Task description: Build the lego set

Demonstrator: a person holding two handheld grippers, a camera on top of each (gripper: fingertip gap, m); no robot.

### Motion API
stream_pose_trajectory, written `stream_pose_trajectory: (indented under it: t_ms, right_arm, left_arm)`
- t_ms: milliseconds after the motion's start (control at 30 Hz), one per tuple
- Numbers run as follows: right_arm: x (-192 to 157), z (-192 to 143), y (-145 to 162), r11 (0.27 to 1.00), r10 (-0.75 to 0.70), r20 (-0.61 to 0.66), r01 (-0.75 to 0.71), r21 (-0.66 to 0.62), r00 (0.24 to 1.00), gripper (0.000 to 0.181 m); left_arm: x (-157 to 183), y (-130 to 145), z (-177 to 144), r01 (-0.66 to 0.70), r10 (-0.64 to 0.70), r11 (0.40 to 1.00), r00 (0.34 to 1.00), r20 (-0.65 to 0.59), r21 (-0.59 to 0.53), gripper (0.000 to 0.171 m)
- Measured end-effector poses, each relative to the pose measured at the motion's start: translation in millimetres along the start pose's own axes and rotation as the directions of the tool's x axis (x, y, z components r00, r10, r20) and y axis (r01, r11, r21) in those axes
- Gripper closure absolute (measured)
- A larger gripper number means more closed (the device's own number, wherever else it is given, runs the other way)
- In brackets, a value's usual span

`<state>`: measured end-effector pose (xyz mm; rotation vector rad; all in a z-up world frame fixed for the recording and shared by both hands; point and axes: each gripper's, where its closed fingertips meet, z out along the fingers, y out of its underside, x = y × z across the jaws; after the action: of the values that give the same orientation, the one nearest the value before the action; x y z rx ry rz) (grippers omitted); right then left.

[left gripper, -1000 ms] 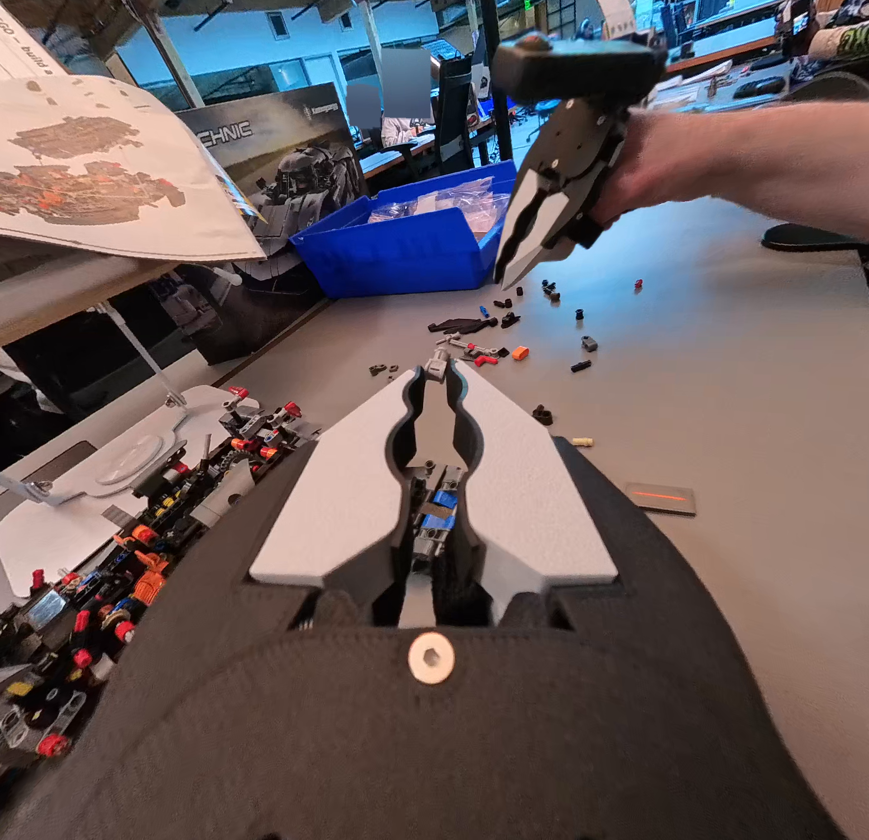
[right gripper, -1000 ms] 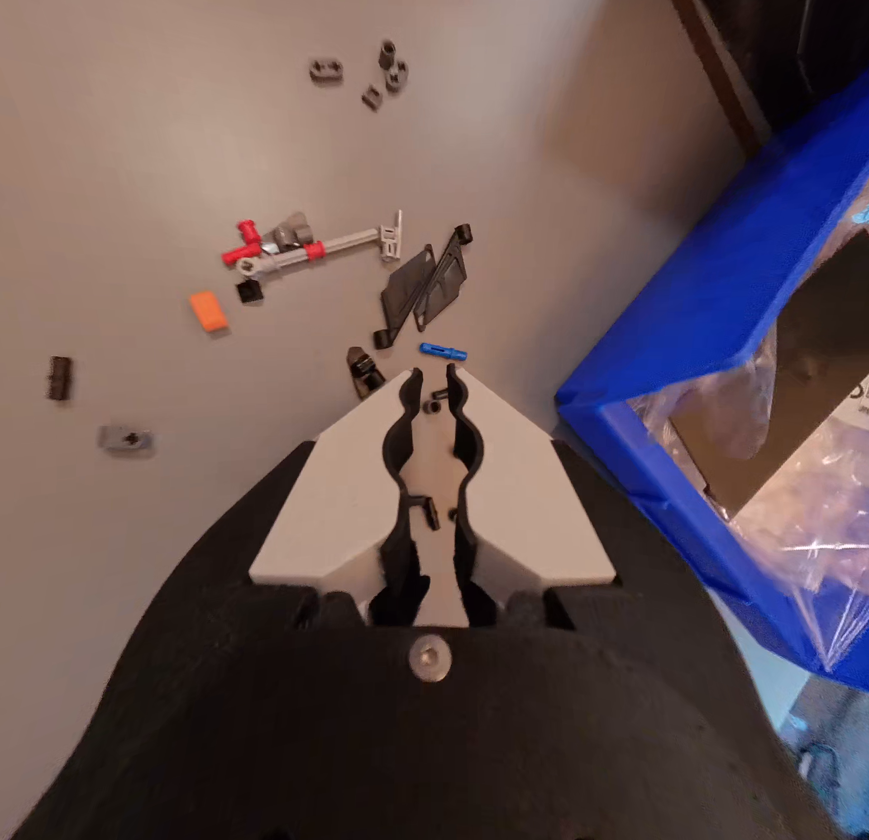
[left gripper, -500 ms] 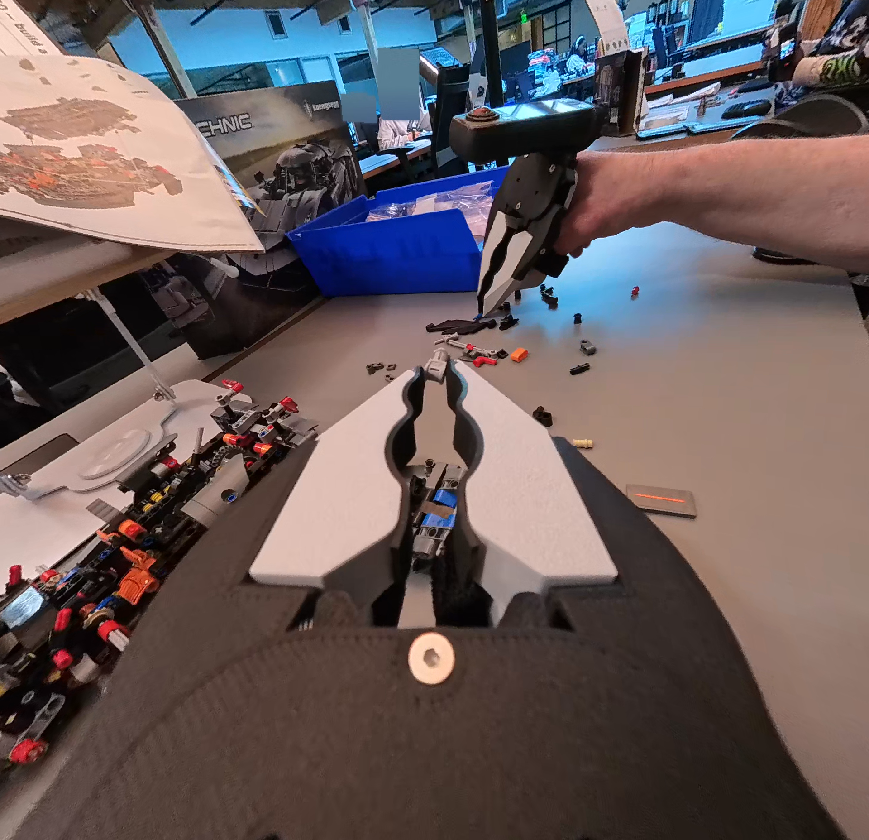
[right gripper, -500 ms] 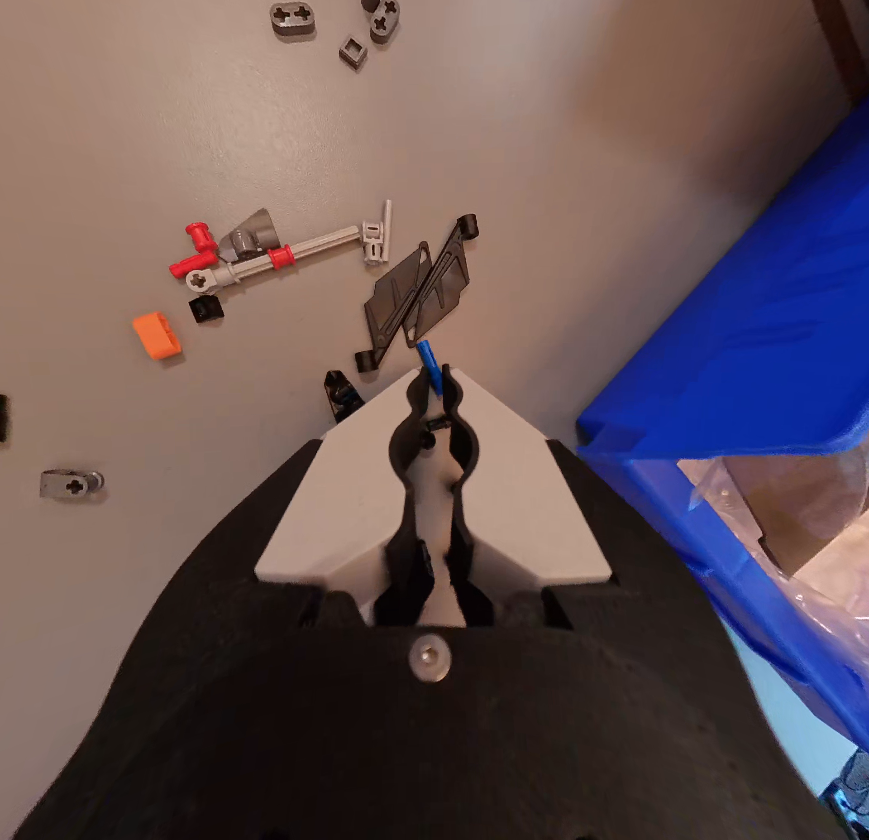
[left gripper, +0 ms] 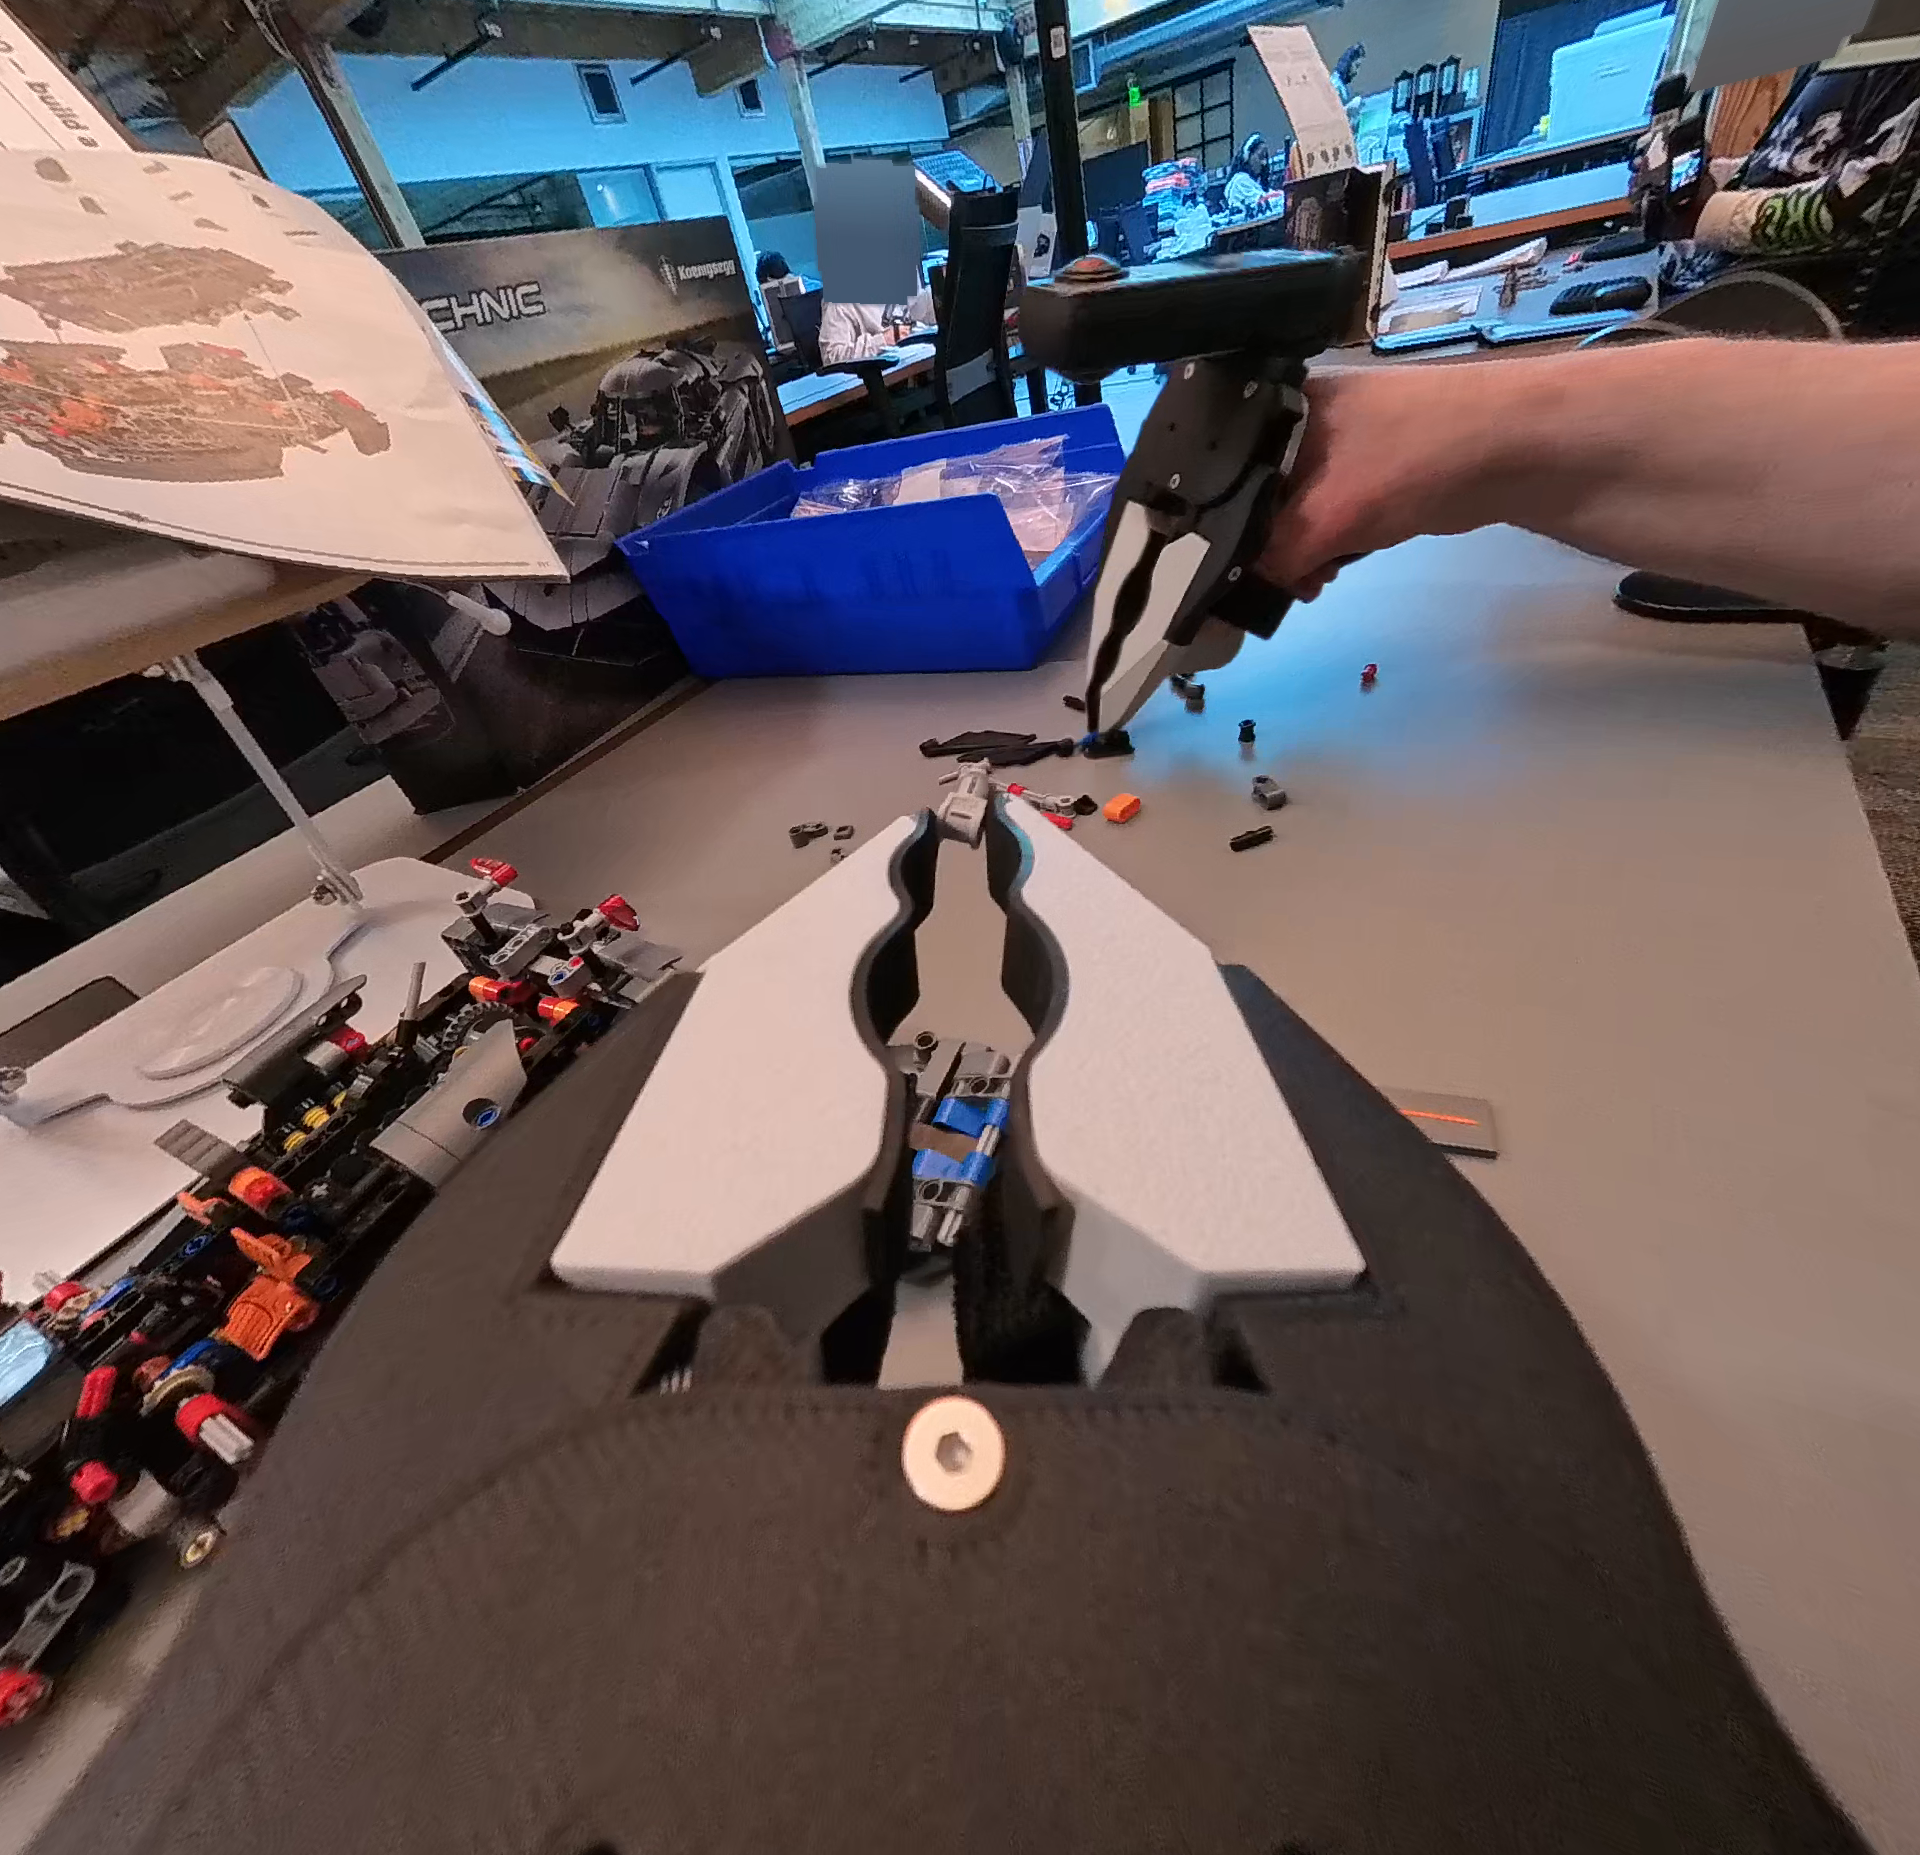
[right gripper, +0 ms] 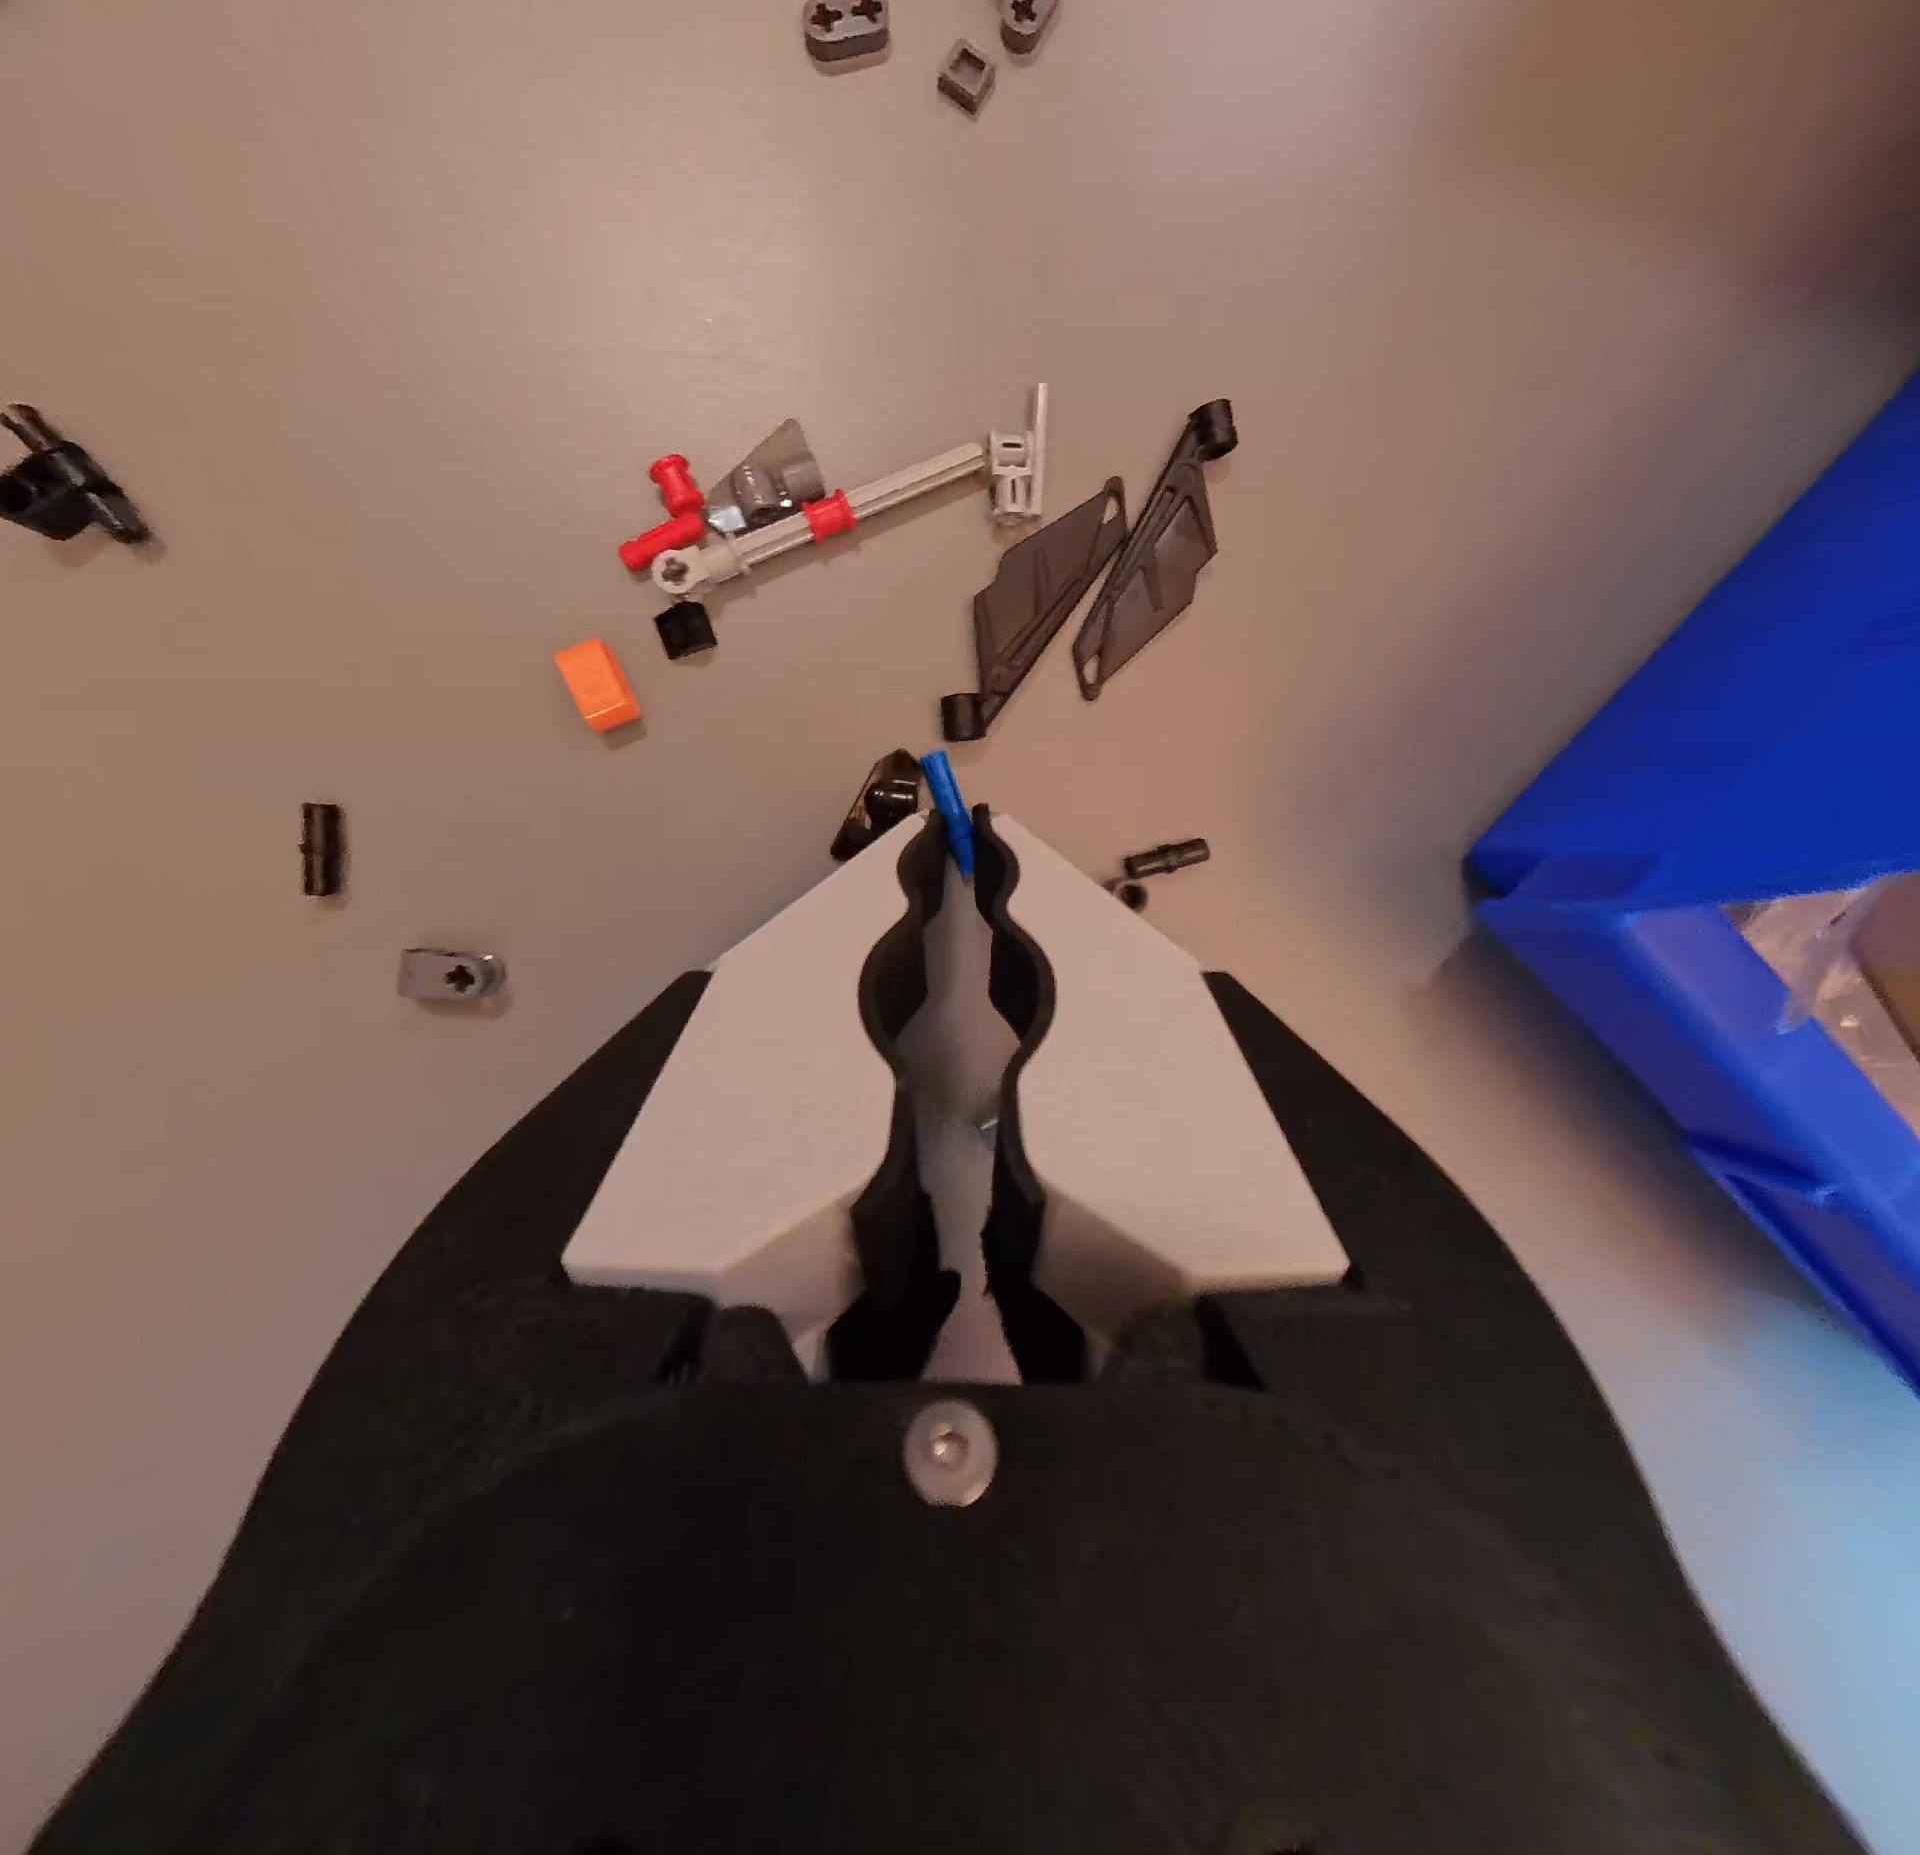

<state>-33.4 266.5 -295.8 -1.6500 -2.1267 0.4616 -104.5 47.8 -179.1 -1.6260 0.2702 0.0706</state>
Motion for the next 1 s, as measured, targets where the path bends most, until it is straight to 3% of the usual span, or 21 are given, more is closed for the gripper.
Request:
stream_pose_trajectory:
  t_ms: [300,533,833,1000]
  right_arm:
    - [-13.6,-12.3,-9.9,0.994,0.082,0.025,-0.083,0.064,0.996,0.179]
    - [-31.7,-38.7,-43.7,0.981,0.106,0.043,-0.112,0.16,0.993,0.179]
    - [-105.6,-49.0,-124.6,0.96,-0.046,0.192,-0.01,0.28,0.98,0.179]
    - [-168.7,-34.7,-160.2,0.947,-0.175,0.304,0.076,0.312,0.936,0.179]
  left_arm:
    - [-1.1,-6.1,-2.5,0.037,-0.037,0.999,0.999,-0.01,0.033,0.164]
    - [-1.6,-15.7,-7.6,0.068,-0.067,0.995,0.998,-0.018,0.076,0.164]
    - [-12.2,-28.5,-34.6,0.095,-0.096,0.989,0.995,0.005,0.114,0.164]
    - [-29.5,-8.4,-58.1,0.067,-0.069,0.997,0.995,0.07,0.032,0.165]
